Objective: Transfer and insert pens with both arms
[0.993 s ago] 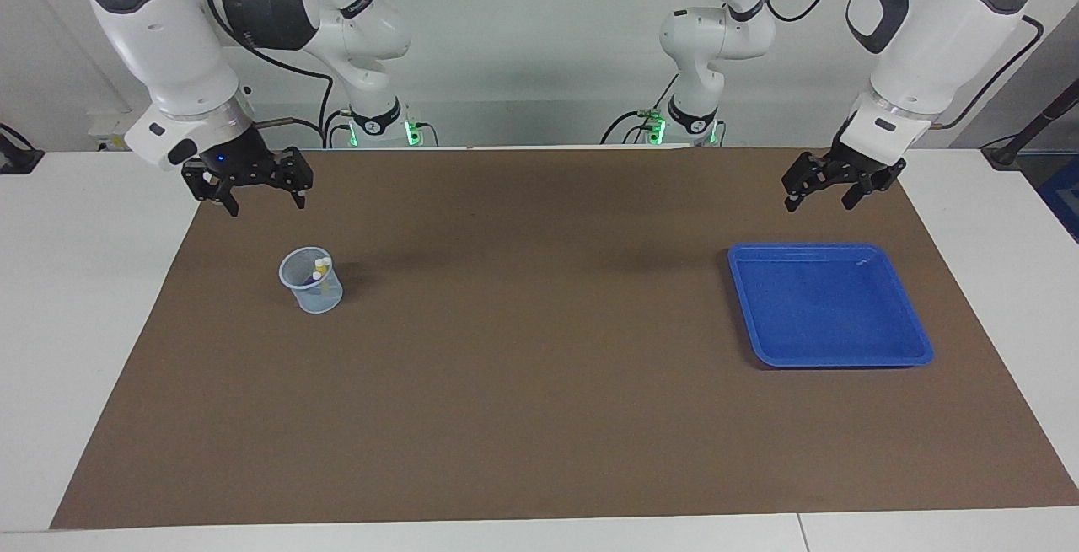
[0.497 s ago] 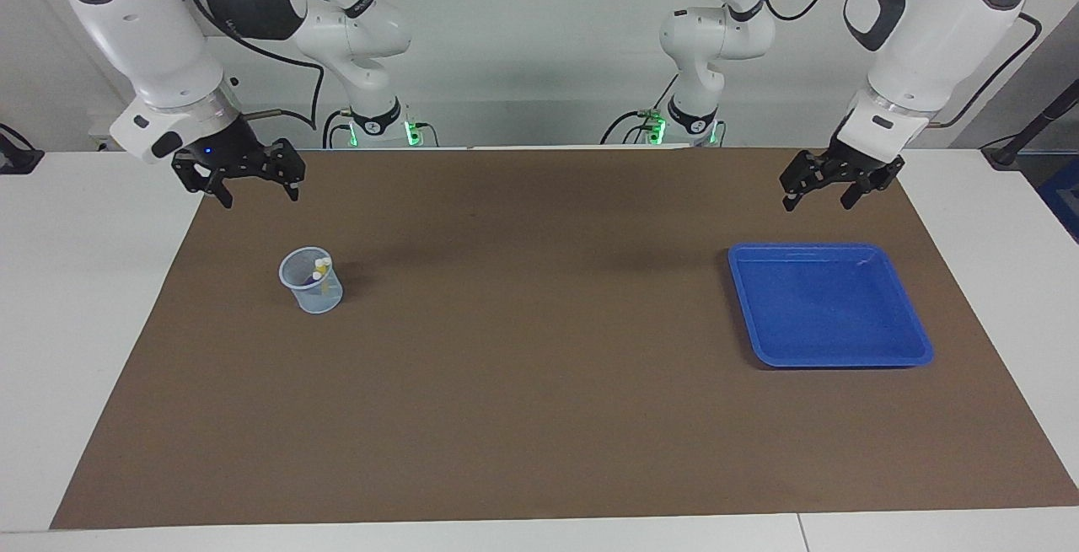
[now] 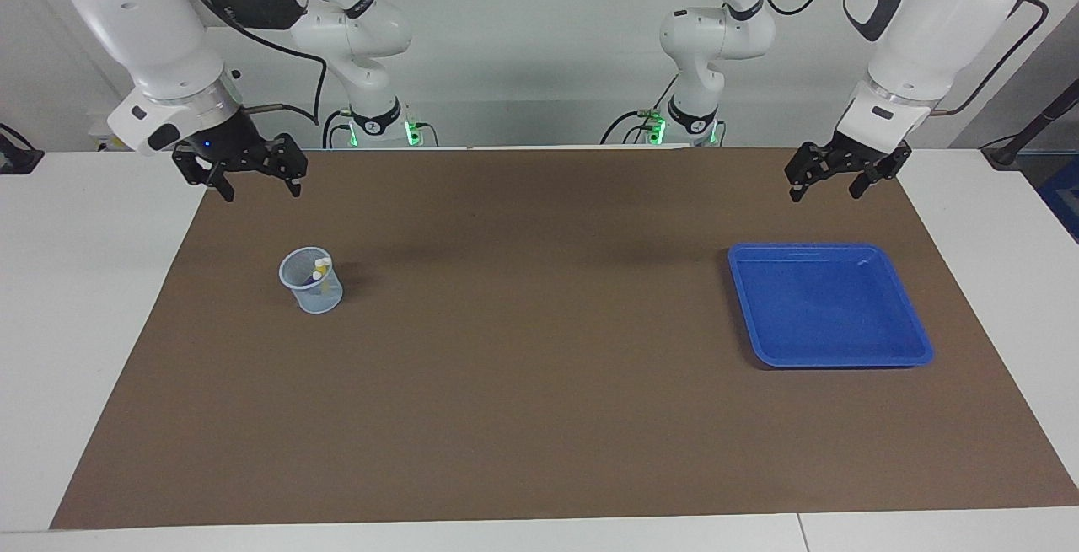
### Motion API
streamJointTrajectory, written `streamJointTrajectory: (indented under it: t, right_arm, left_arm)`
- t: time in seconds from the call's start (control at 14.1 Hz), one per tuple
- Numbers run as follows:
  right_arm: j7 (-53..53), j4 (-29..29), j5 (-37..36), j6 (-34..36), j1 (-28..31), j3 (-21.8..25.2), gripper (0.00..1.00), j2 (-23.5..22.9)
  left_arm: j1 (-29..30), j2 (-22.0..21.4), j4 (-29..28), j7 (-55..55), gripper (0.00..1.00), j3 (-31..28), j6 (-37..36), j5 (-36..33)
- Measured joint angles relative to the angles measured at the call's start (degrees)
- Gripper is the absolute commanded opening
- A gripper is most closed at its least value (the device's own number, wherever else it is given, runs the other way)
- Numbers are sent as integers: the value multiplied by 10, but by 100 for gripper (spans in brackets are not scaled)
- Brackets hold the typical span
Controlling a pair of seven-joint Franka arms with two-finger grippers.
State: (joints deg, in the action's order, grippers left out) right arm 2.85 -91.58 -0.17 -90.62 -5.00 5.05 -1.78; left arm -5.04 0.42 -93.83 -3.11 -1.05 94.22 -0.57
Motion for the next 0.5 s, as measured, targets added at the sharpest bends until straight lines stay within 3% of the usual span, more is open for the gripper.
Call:
streamJointTrajectory:
  t: [0.5]
  right_arm:
    - [-27, 4, 2, 8, -8, -1, 100, -3]
  left_arm:
    - [25, -3, 0, 0, 100, 18, 2, 0]
